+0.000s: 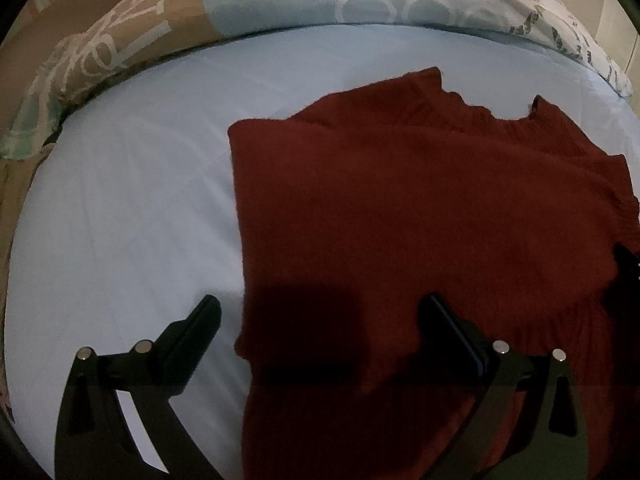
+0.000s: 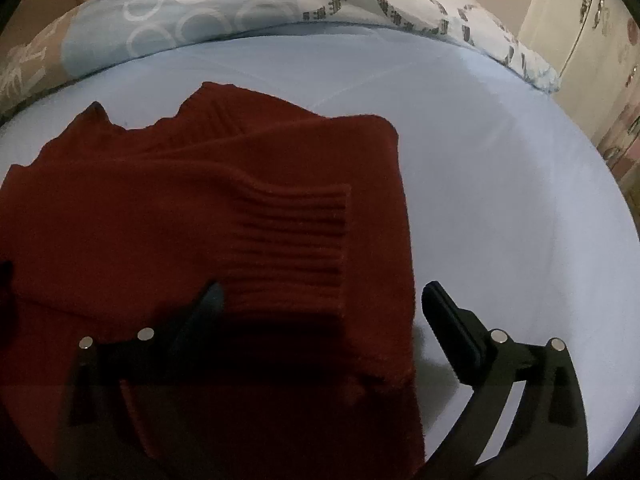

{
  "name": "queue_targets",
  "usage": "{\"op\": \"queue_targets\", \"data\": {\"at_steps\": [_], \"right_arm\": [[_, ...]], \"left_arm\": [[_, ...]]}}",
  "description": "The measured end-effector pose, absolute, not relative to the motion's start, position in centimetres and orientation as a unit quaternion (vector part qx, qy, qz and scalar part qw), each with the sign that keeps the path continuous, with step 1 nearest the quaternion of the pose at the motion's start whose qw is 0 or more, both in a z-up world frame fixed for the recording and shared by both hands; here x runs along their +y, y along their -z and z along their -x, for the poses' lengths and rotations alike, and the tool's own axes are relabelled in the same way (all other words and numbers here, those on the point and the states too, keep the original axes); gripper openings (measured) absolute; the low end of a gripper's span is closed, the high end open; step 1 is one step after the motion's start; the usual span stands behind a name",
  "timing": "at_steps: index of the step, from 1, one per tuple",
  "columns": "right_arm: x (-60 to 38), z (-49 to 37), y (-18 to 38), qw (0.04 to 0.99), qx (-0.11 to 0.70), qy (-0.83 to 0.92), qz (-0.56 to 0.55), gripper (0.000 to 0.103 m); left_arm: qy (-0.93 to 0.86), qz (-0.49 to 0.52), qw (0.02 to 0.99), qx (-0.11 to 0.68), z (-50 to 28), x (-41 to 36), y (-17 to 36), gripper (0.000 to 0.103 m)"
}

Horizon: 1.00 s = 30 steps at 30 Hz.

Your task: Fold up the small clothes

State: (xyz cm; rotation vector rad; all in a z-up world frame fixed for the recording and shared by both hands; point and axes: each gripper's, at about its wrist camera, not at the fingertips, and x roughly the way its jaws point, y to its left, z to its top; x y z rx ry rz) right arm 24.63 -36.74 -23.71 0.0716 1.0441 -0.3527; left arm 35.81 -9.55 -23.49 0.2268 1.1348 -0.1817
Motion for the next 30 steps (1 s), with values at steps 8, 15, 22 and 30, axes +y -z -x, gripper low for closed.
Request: {"op": "queue_targets", "data": {"at_steps": [8, 15, 22, 30], "right_arm": [[-34.7, -23.3, 21.7, 0.871, 0.468, 0.149, 0.024, 0.100], [-32.1, -20.0, 20.5, 0.881, 0.461, 0.106, 0.030, 0.100], [-30.0, -16.2, 18.8, 0.889, 0.448, 0.093, 0.012, 0.100], [-28.9, -12.4, 17.5, 0.891, 0.445, 0.086, -0.019, 0.100]], "left_arm": [[0.110, -0.110, 0.830, 0.536, -35.0, -9.4, 22.6, 0.101], [0.116, -0.124, 0.830, 0.532, -32.0, -8.7, 22.0, 0.101], [0.115, -0.112, 0.835, 0.527, -28.0, -7.7, 21.0, 0.101], [0.103, -0.088, 0.836, 0.531, -23.5, -5.8, 20.7, 0.101]]}}
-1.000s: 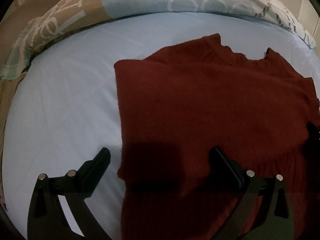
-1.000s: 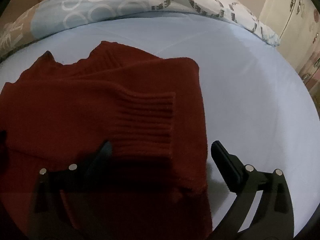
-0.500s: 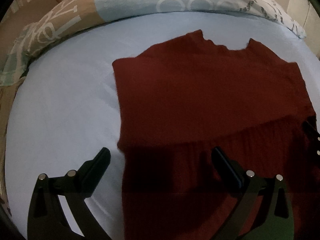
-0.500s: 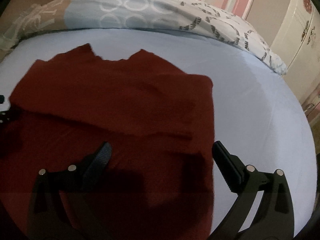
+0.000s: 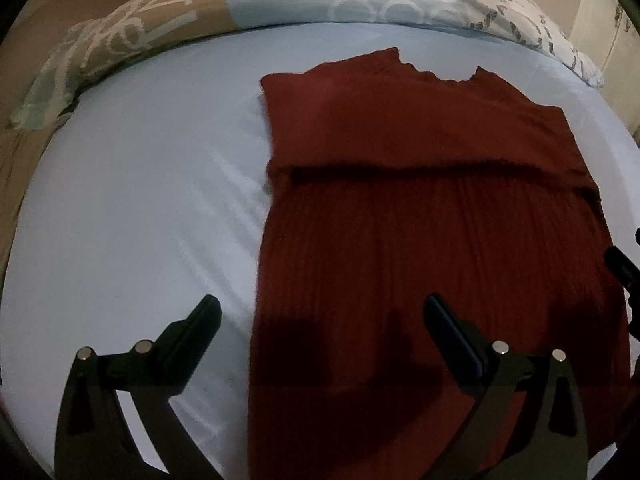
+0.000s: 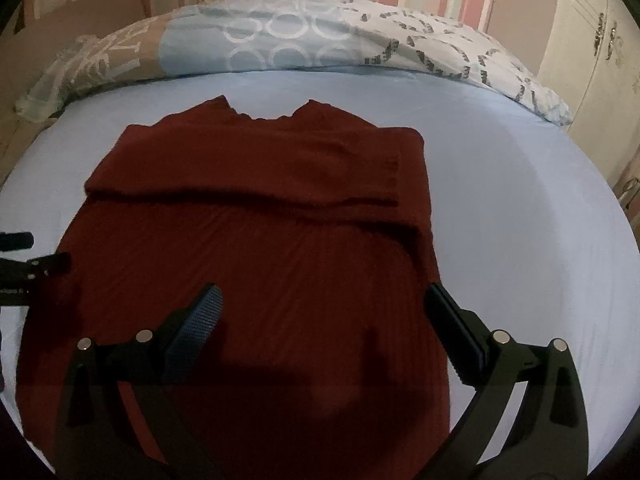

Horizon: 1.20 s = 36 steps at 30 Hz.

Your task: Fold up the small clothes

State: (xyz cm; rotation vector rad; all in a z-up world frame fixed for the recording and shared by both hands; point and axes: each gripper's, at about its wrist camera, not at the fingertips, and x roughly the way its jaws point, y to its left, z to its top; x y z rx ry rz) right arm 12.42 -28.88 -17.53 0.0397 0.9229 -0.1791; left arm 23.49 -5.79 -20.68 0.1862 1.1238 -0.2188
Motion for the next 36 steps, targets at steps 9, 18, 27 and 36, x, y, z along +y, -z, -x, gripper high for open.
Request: {"op": "queue_targets", "data": {"at_steps": [9, 18, 27, 36], "right_arm": [[-27.4, -8.7, 16.8, 0.905, 0.415, 0.081, -0.036, 0.099], [-26.7, -5.4, 17.0, 0.917, 0.389, 0.084, -0.026, 0.099], [-25.5, -0.1, 15.7, 0.925, 0.371, 0.079, -0.017, 0.100], [-23.6, 4.5, 15.5, 0.910, 0.405, 0.085, 0.003, 0.100]], "left_arm": [[0.100, -0.070, 0.841, 0.527, -19.3, -4.0, 21.7, 0.101], [0.105, -0.082, 0.858, 0.497, -14.8, -2.7, 21.4, 0.101], [0.110, -0.083, 0.864, 0.485, -10.3, -1.0, 20.6, 0.101], [0.114, -0.069, 0.842, 0.522, -6.3, 0.9, 21.2, 0.101]]}}
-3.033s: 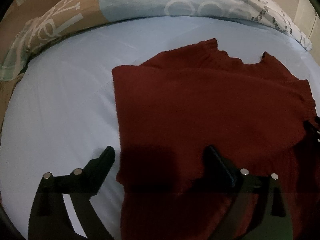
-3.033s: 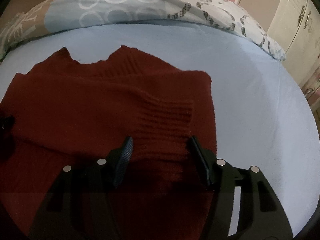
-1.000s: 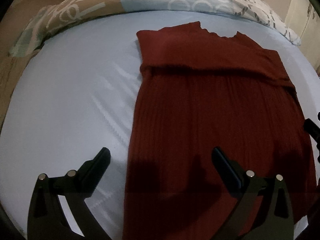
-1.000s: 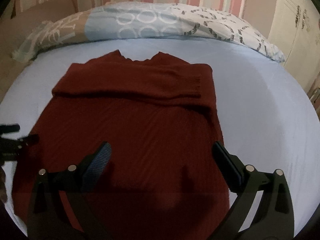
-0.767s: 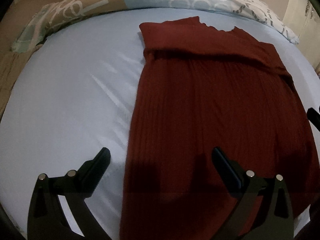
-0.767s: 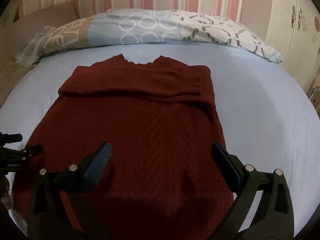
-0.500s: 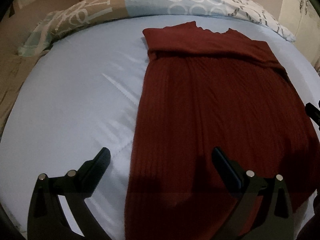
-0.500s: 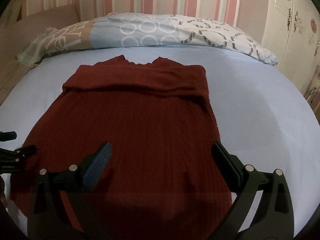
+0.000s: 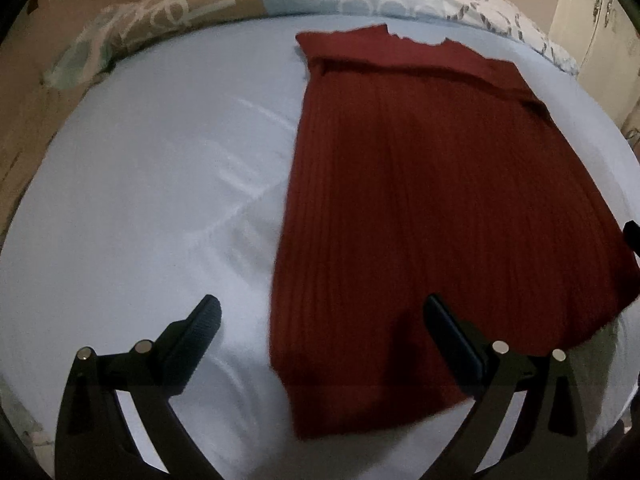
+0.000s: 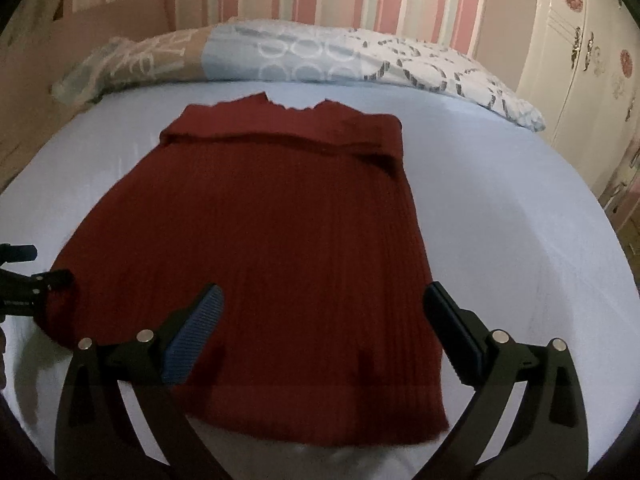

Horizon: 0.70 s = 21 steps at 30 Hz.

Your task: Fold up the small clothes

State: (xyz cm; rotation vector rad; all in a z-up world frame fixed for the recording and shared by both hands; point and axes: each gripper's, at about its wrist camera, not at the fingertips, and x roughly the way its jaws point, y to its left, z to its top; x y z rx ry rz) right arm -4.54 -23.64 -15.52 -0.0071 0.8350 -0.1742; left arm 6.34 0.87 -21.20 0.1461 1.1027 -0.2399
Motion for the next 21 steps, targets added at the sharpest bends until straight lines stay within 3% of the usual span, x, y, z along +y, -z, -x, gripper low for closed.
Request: {"op": "queue_targets", "data": {"at_steps": [7, 17, 21], "right_arm": [[-23.6, 5.6, 15.2, 0.906, 0.414, 0.084, 0.007, 0.100], [-23.5, 6.8, 16.2, 0.900, 0.426, 0.091, 0.015, 0.100], [-23.7, 7.5, 16.8, 0.897, 0.431, 0.098, 0.014, 0.100]], "left_arm": [[0.140, -0.023, 0.804, 0.578, -6.3, 1.2, 23.0, 0.101], [0.137, -0.061, 0.793, 0.591, -6.0, -0.3, 23.4, 0.101], [0.132, -0.051, 0.797, 0.588, -5.7, -0.1, 23.2, 0.093]]}}
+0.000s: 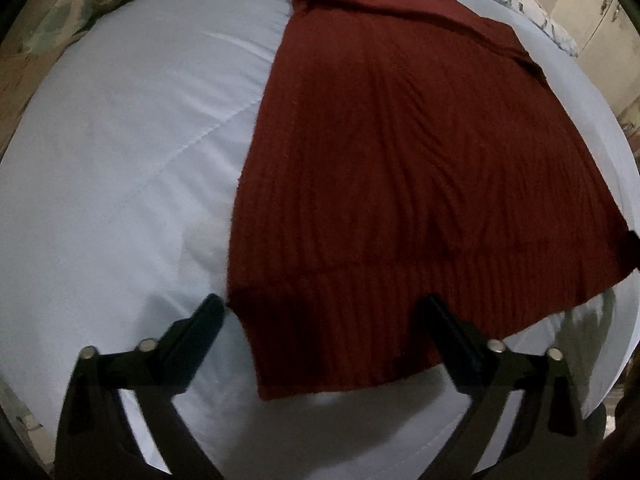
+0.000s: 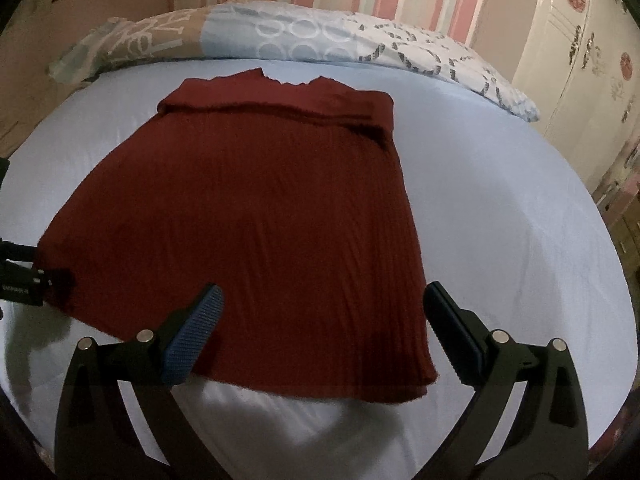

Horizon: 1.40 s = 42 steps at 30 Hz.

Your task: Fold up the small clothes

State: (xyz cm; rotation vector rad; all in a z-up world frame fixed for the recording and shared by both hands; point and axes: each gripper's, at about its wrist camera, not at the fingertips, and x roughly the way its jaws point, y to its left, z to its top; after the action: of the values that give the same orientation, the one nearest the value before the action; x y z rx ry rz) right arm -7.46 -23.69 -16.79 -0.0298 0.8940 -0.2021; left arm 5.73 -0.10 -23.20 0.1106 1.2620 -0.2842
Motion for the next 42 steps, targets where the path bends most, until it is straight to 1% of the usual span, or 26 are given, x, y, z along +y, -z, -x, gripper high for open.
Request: {"op": "queue_targets", "data": {"at_steps": [6, 9, 11, 12, 13, 14, 15, 16, 18, 19, 26, 28, 30, 31, 33, 34, 36, 37, 38, 41, 42], "right_arm": [[-24.0, 8.2, 17.7, 0.890, 0.443, 0.107, 0.015, 0.100], [-24.9, 8.5, 18.4, 0.884, 0.453, 0.117, -0.003, 0.100], [-25.5, 8.5, 18.7, 0.881, 0.457, 0.122, -0.012, 0.100], [-25.7, 8.6, 18.9, 0.879, 0.458, 0.129, -0.011, 0.100], [-25.8, 8.6, 19.0, 0.878, 0.459, 0.134, -0.009, 0.100], [-25.9, 8.6, 19.2, 0.876, 0.461, 0.138, -0.009, 0.100], [-26.2, 8.6, 19.3, 0.875, 0.462, 0.143, -0.009, 0.100], [-26.4, 8.7, 19.4, 0.873, 0.464, 0.148, -0.011, 0.100], [-27.0, 8.7, 19.4, 0.870, 0.466, 0.163, -0.010, 0.100], [-27.1, 8.8, 19.5, 0.868, 0.467, 0.168, -0.010, 0.100], [-28.8, 8.7, 21.1, 0.847, 0.501, 0.172, -0.041, 0.100], [-28.9, 8.5, 21.7, 0.842, 0.511, 0.164, -0.056, 0.097], [-28.9, 8.5, 22.3, 0.838, 0.519, 0.152, -0.073, 0.082], [-28.8, 8.5, 22.3, 0.838, 0.519, 0.147, -0.080, 0.079], [-28.3, 8.5, 22.2, 0.840, 0.518, 0.141, -0.078, 0.067], [-28.0, 8.4, 22.1, 0.841, 0.519, 0.137, -0.074, 0.063], [-27.8, 8.3, 21.9, 0.841, 0.519, 0.129, -0.076, 0.043], [-27.7, 8.2, 21.9, 0.842, 0.520, 0.121, -0.081, 0.037], [-27.6, 8.1, 21.8, 0.842, 0.519, 0.116, -0.084, 0.028], [-27.4, 7.8, 21.8, 0.845, 0.518, 0.105, -0.085, 0.019], [-27.3, 7.8, 21.7, 0.846, 0.516, 0.102, -0.084, 0.017]], "left_arm": [[0.136, -0.065, 0.801, 0.579, -4.8, -0.6, 23.0, 0.093], [0.133, -0.073, 0.804, 0.574, -4.5, -1.1, 22.8, 0.092], [0.136, -0.070, 0.805, 0.573, -4.4, -1.0, 22.7, 0.087], [0.134, -0.071, 0.806, 0.572, -4.2, -1.1, 22.7, 0.079], [0.137, -0.070, 0.806, 0.571, -4.0, -1.0, 22.7, 0.076], [0.139, -0.070, 0.806, 0.571, -4.0, -0.8, 22.9, 0.074], [0.140, -0.072, 0.806, 0.571, -4.0, -0.9, 22.9, 0.069], [0.142, -0.074, 0.805, 0.571, -4.2, -1.1, 22.9, 0.062], [0.144, -0.074, 0.806, 0.569, -4.2, -1.1, 22.8, 0.054], [0.147, -0.071, 0.806, 0.570, -4.2, -1.2, 22.8, 0.052], [0.149, -0.069, 0.805, 0.570, -4.3, -1.1, 22.9, 0.051], [0.148, -0.071, 0.806, 0.569, -4.2, -1.2, 23.0, 0.051], [0.147, -0.076, 0.806, 0.568, -4.1, -1.2, 23.0, 0.051], [0.147, -0.077, 0.806, 0.568, -4.2, -1.3, 23.0, 0.051], [0.147, -0.075, 0.806, 0.569, -4.2, -1.2, 22.9, 0.051], [0.147, -0.073, 0.806, 0.569, -4.3, -1.1, 22.9, 0.050], [0.147, -0.073, 0.805, 0.570, -4.3, -1.1, 22.9, 0.050], [0.148, -0.072, 0.805, 0.569, -4.3, -1.1, 22.9, 0.048], [0.149, -0.072, 0.805, 0.569, -4.2, -1.0, 22.9, 0.047], [0.151, -0.075, 0.806, 0.568, -4.1, -1.2, 22.9, 0.042], [0.154, -0.075, 0.805, 0.567, -4.1, -1.3, 22.9, 0.038]]}}
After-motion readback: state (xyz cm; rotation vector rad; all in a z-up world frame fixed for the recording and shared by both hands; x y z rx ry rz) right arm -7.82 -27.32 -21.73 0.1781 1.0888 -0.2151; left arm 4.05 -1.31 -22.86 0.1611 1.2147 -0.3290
